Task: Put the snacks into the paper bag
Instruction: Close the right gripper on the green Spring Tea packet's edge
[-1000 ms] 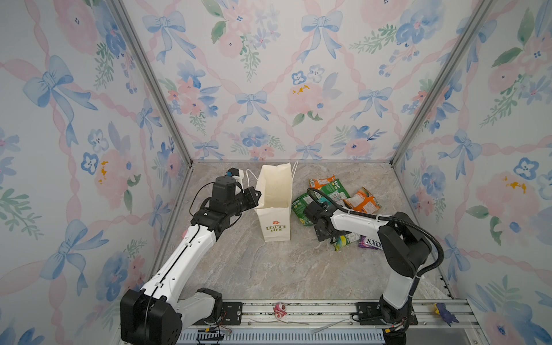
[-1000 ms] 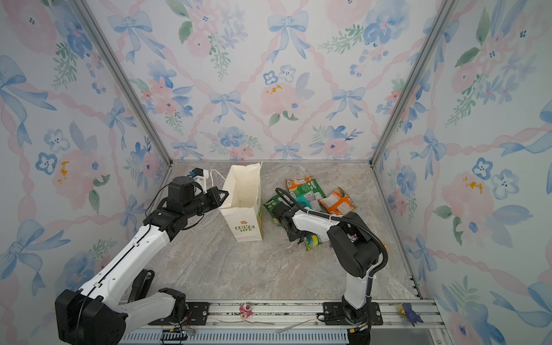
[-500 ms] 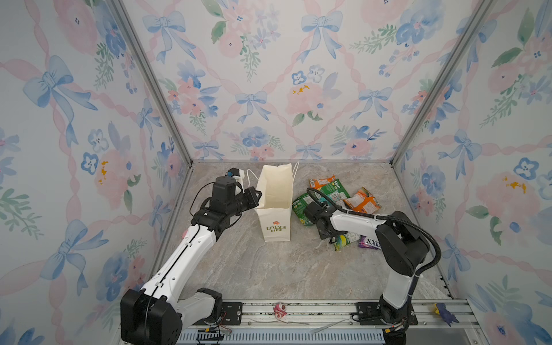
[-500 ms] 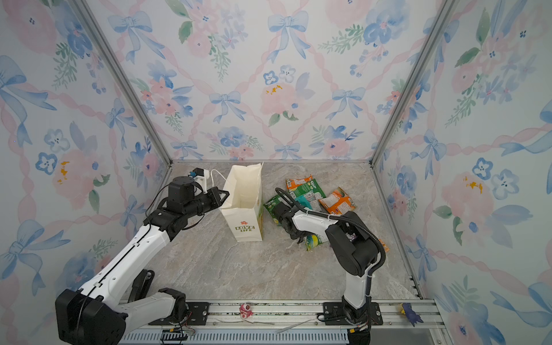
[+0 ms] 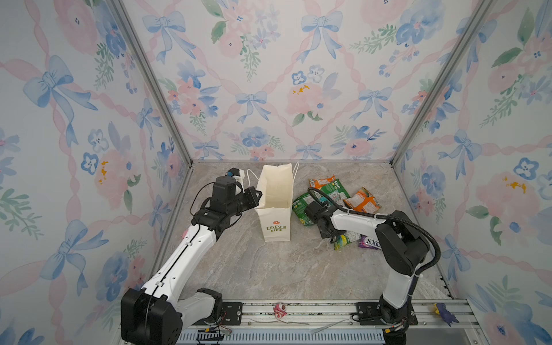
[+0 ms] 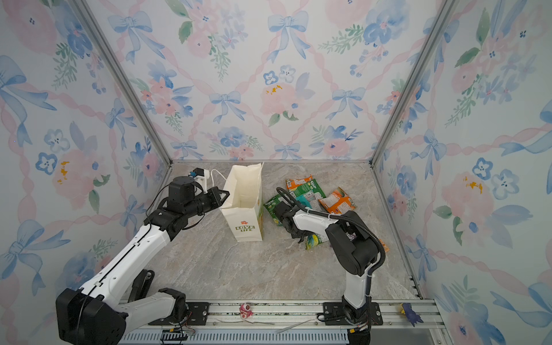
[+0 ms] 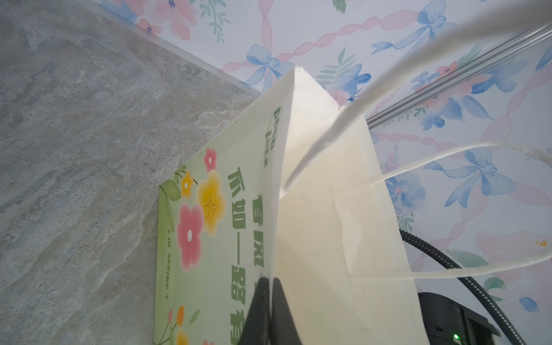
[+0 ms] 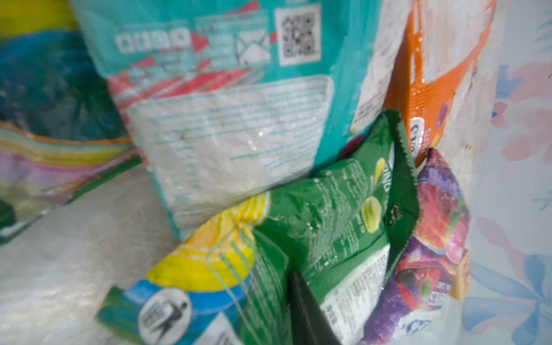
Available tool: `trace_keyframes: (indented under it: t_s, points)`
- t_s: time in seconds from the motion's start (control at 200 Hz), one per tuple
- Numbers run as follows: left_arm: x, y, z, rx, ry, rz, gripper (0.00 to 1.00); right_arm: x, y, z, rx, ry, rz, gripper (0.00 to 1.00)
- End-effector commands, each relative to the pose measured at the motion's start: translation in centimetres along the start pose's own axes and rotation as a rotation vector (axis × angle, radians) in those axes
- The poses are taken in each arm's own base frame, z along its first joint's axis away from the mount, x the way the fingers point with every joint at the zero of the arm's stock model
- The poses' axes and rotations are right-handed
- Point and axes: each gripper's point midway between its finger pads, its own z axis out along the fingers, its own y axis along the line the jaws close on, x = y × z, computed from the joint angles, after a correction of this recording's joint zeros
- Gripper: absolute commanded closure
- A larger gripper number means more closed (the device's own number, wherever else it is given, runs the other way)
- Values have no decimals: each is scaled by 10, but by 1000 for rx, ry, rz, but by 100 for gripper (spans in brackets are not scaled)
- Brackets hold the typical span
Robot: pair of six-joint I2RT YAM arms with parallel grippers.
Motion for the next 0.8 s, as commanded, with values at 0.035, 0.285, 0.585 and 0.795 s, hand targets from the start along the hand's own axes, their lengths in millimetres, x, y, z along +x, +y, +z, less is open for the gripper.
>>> trace_keyframes:
  t_s: [0.035,0.285,0.585,0.795]
  points:
    - [2,2,4,8,7,-12,100,9,1,1,-66,37,27,85]
    - [2,1,4,15,7,-13,100,0,-7,-14,-139,8,73,100]
    - [2,0,5,21,10,-16,100,-17,-22,-49,-354,-25,146,100]
    - [1,-2,5,29,7,-11,100,-27,-40,-72,-578,-23,231,100]
